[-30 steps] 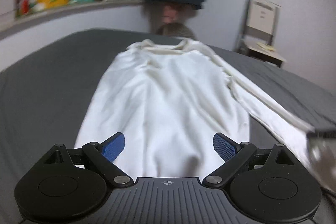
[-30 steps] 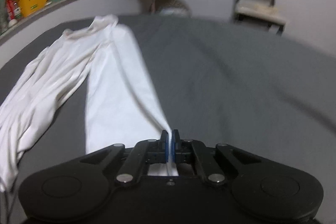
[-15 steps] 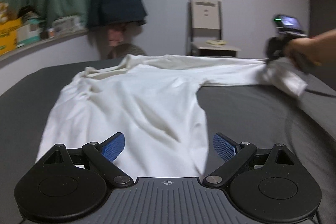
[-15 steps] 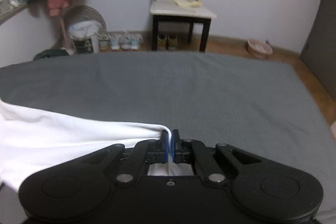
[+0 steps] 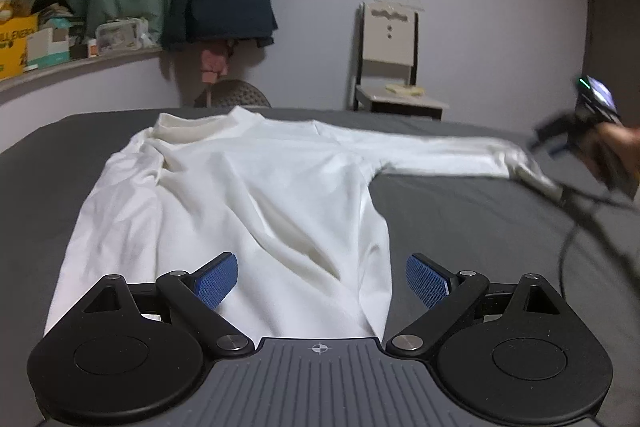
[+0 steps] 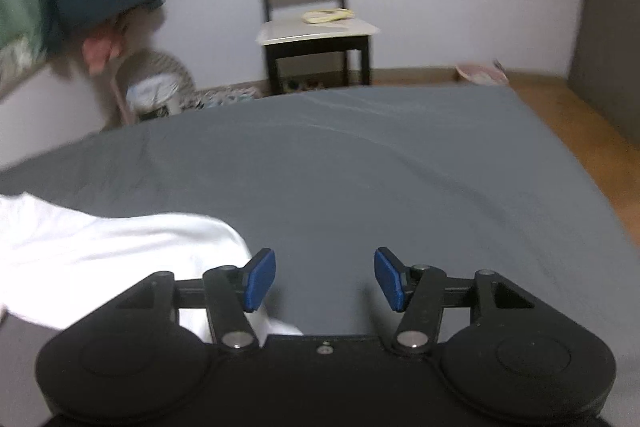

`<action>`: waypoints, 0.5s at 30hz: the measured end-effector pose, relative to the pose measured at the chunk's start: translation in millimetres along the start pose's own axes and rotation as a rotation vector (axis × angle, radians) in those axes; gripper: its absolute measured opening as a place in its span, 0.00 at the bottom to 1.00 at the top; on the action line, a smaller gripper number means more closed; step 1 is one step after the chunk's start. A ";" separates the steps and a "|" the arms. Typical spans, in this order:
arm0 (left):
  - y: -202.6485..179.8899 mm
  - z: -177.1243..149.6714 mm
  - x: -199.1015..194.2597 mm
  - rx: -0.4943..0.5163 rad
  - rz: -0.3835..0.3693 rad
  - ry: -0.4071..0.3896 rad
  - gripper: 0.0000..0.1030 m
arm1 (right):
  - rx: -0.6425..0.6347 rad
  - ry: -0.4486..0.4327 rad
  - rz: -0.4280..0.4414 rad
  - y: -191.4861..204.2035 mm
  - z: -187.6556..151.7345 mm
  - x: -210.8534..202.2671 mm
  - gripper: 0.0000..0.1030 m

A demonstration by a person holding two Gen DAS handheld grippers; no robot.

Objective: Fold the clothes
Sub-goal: 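Pull the sleeve cuff outward with the right gripper, then open it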

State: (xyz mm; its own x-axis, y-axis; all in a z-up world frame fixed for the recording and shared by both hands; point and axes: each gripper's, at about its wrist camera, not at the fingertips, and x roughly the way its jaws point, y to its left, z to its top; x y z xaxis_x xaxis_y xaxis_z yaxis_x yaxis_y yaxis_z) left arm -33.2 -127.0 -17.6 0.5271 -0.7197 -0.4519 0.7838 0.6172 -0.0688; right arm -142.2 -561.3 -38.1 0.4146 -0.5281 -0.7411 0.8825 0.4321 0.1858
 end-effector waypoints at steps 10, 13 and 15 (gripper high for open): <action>-3.7 -4.6 -2.2 -0.017 0.028 -0.004 0.91 | 0.143 -0.023 0.135 -47.4 -39.7 -25.2 0.41; -6.3 -7.2 2.1 0.013 0.040 0.007 0.91 | 0.056 -0.025 0.079 -29.2 -32.3 -18.5 0.07; -6.3 -7.0 4.4 0.029 0.048 0.014 0.91 | 0.030 -0.099 -0.012 -23.9 -21.1 -27.4 0.07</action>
State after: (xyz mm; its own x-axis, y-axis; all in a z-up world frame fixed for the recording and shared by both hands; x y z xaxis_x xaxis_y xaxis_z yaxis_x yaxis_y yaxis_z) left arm -38.2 -131.8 -25.4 0.5600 -0.6846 -0.4666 0.7670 0.6413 -0.0205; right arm -179.3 -541.8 -35.8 0.4226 -0.6035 -0.6762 0.8932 0.4038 0.1978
